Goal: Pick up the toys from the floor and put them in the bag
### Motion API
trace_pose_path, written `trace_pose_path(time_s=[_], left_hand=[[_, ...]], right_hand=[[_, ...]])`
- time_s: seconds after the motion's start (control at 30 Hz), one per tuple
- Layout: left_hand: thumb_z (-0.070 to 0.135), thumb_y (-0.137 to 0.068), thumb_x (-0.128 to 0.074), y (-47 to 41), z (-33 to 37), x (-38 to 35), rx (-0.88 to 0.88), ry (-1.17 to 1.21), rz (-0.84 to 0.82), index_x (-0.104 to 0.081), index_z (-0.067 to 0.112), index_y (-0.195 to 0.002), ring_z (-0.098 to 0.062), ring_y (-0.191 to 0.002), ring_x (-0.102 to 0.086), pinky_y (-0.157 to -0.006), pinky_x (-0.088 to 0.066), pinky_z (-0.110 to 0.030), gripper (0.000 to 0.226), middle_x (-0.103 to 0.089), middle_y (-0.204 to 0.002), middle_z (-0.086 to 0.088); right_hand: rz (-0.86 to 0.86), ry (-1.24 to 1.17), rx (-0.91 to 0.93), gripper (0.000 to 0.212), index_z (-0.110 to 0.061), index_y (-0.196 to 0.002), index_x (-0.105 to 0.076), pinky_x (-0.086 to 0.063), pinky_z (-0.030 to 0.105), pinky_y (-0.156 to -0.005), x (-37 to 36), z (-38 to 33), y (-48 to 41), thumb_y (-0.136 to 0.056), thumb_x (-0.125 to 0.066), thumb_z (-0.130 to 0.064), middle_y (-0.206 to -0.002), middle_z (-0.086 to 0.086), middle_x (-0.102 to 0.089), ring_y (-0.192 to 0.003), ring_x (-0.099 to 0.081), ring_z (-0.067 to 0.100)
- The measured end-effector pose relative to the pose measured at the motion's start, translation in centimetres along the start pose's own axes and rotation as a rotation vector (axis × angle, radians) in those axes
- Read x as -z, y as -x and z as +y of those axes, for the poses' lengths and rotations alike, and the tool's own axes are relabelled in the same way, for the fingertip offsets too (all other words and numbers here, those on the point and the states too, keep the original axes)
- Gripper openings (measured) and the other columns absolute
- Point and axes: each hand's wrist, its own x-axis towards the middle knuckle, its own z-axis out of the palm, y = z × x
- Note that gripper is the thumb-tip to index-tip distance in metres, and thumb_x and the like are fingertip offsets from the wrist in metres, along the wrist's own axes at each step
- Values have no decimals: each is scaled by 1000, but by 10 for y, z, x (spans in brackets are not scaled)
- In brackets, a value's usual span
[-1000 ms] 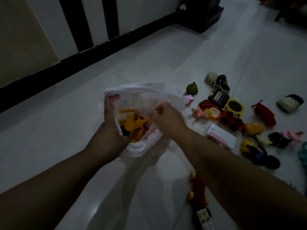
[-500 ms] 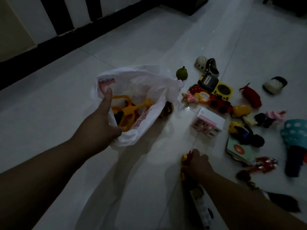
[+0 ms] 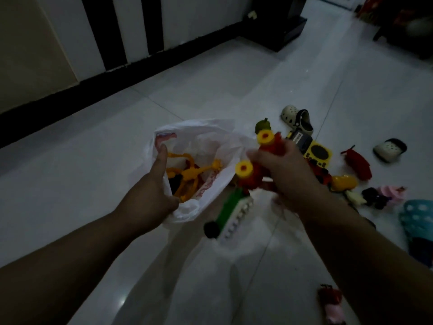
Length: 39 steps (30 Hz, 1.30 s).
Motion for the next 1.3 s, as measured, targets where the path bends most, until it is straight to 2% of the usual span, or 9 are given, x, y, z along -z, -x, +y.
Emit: trace_pose_path(time_s=[0.2, 0.27, 0.33, 0.53, 0.77, 0.9, 1.0, 1.2, 1.3], left_hand=[[16, -81, -69, 1, 2, 8, 10, 28, 16, 22, 44, -143, -6, -66, -54, -59, -52, -30, 113, -57, -126, -11], [18, -81, -69, 2, 5, 10, 6, 50, 21, 21, 43, -143, -3, -67, -49, -60, -49, -25, 112, -51, -135, -8], [18, -82, -69, 4, 9, 11, -1, 66, 24, 20, 42, -144, -2, -67, -48, -55, -44, -19, 111, -49, -138, -6], [23, -79, -72, 8, 17, 14, -27, 95, 48, 20, 42, -144, -4, -59, -54, -40, -38, -11, 114, -52, -95, 10], [18, -80, -71, -1, 7, 12, -26, 112, 74, 20, 44, -143, -13, -80, -57, -54, -41, -16, 113, -47, -140, -6], [18, -79, -73, -8, 1, 15, -30, 127, 103, 15, 41, -145, -15, -104, -55, -74, -46, -21, 112, -39, -147, 1], [19, -77, -75, -14, -4, 17, -43, 159, 125, 10, 42, -146, -6, -99, -45, -70, -43, -16, 112, -42, -143, 6], [29, -67, -78, -23, -21, 17, -34, 78, 122, -5, 48, -144, -19, -103, -59, -83, -54, -36, 108, -54, -127, -2], [30, -67, -78, -22, -23, 17, -17, 57, 194, -16, 39, -142, -18, -103, -57, -80, -53, -32, 98, -51, -128, -1]], right_hand=[[222, -200, 277, 60, -15, -125, -37, -59, 41, -78, -33, -40, -10, -78, -75, -21, -113, -1, -56, -104, -62, 21], [240, -77, 387, 61, -21, -121, -34, -57, 26, -81, -44, -30, -7, -77, -77, -19, -111, -6, -51, -99, -59, 9], [127, 84, 462, 62, -26, -119, -31, -53, 10, -72, -55, -8, -4, -77, -76, -14, -114, -6, -47, -96, -54, 2], [-255, 941, 662, 56, -14, -127, -46, -40, 26, -87, -81, 61, -32, -78, -72, -18, -128, 11, -45, -106, -49, 22], [-373, 1571, 614, 79, -34, -147, -17, -34, 54, -106, -106, 57, -77, -84, -63, -39, -154, 9, -21, -134, -31, 35], [-25, 1610, 374, 56, -24, -139, -36, -26, 58, -108, -79, 42, -72, -88, -55, -36, -143, 11, -39, -132, -35, 34], [133, 1696, 375, 59, -24, -138, -36, -12, 67, -107, -63, 25, -81, -85, -57, -36, -147, 15, -31, -136, -24, 40], [-3, 1611, 532, 103, -40, -147, 10, -3, 67, -108, -69, -12, -124, -81, -69, -35, -160, 7, 6, -143, 1, 44], [-28, 1535, 584, 108, -44, -145, 15, -4, 67, -109, -89, -33, -136, -81, -71, -30, -160, 6, 9, -143, 7, 44]])
